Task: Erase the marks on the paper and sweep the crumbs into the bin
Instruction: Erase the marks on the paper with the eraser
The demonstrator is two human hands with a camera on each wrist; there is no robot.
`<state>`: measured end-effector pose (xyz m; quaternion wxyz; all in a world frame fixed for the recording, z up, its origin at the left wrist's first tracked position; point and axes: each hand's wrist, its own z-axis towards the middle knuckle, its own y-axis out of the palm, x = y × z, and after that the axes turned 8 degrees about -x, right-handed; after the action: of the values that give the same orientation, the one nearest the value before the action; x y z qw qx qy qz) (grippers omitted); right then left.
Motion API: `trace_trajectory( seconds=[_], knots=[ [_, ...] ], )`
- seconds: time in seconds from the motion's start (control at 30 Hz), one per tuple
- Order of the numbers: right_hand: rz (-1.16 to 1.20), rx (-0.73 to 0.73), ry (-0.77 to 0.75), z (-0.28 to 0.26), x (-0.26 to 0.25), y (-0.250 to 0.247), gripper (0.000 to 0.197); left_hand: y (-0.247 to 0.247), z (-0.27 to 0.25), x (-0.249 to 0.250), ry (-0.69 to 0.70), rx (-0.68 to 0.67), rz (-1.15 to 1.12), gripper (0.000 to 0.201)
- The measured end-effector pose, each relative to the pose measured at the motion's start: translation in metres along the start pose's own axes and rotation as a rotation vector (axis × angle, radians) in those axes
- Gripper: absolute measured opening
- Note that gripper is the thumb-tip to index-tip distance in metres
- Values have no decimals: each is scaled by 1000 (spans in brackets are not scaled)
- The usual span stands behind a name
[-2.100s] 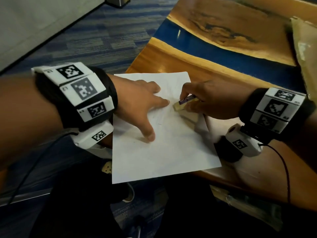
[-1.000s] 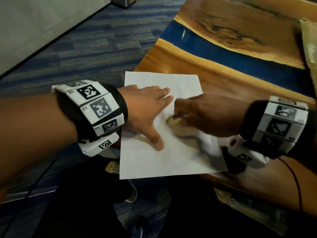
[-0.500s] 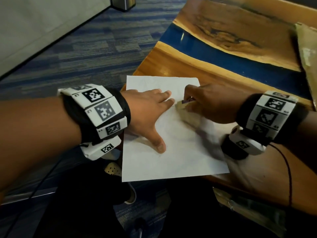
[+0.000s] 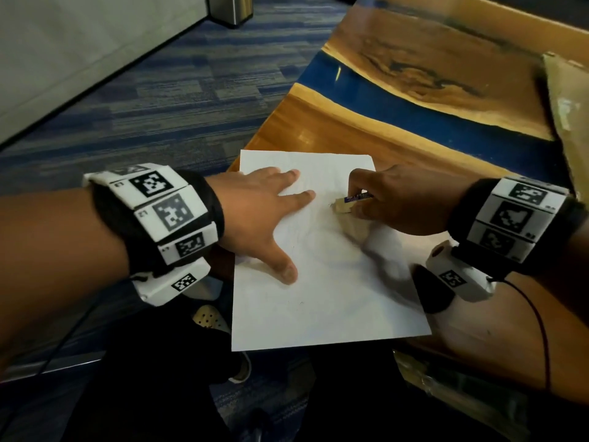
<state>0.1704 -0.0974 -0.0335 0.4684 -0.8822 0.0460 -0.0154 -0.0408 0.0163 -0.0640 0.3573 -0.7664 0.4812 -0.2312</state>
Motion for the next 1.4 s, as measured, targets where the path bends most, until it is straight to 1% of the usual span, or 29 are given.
trace_trajectory(
  seconds=[0.07,0.13,0.2,0.23,0.27,0.3,0.37,0.4,0.43,0.5,0.53,0.57,0.63,0.67,0.7,0.73,0.8,0.83,0.87,0.93,0.97,1.0,1.1,1.13,1.17,1.23,1.27,1.3,1.4],
  knots=[
    [-26,36,-13,-4,-9,2,17,-1,2,1,-3,3,6,135],
    [-37,55,-166,-13,-26,11,18,-2,4,1,3,7,12,136],
    [-30,4,-352,-21,-41,19,19,-1,4,0,10,1,18,137],
    [-20,-24,-365,-19,-39,18,20,-1,5,-1,12,-1,26,137],
    [-10,-27,-306,-13,-32,14,20,-2,6,-1,11,-3,35,137],
    [-3,-10,-197,-8,-23,9,20,-3,7,0,10,-5,42,137],
    [-46,61,-36,-1,-7,3,18,-6,8,1,1,-13,48,137],
    [-59,95,-44,-1,-8,4,18,-7,8,1,-3,-16,46,137],
    [-45,96,-109,-4,-15,8,17,-7,8,0,-1,-18,43,137],
    [-12,35,-315,-11,-34,21,18,-6,8,-1,11,-18,35,137],
    [3,-12,-352,-12,-36,24,18,-5,9,-1,16,-16,35,138],
    [13,-26,-315,-10,-34,20,19,-6,9,-1,18,-15,39,139],
    [-7,15,-128,-3,-18,6,19,-6,8,0,12,-16,52,139],
    [-42,51,-69,0,-13,3,19,-6,8,1,8,-19,53,139],
    [-65,82,-74,-1,-14,4,20,-5,8,1,7,-19,51,139],
    [-62,86,-146,-3,-22,7,21,-5,8,0,11,-14,49,140],
    [-24,25,-347,-10,-43,18,23,-5,7,-1,15,-13,34,140],
    [-8,-7,-371,-10,-44,21,22,-6,7,-1,13,-13,32,139],
    [-1,2,-317,-7,-37,16,21,-7,7,0,9,-12,36,138],
    [-30,62,-104,-2,-20,3,18,-7,5,2,0,-20,49,137],
    [-60,89,-46,0,-14,1,18,-7,5,2,-3,-20,52,137],
    [-69,96,-66,-3,-17,4,17,-6,6,1,-1,-16,53,137],
    [14,10,-355,-9,-41,21,19,-6,7,-1,13,-11,37,138],
    [34,-26,-363,-9,-41,19,21,-6,7,-1,13,-12,36,137],
    [38,-22,-294,-4,-35,12,22,-7,7,0,12,-13,42,137],
    [-19,45,-84,2,-19,-2,21,-7,6,1,4,-13,48,136],
    [-47,81,-35,3,-15,-2,20,-6,7,1,1,-12,46,137],
    [-58,92,-63,2,-18,0,19,-5,7,1,4,-7,46,137],
    [-22,37,-334,-4,-41,15,22,-5,8,-2,19,-5,28,137]
  ],
)
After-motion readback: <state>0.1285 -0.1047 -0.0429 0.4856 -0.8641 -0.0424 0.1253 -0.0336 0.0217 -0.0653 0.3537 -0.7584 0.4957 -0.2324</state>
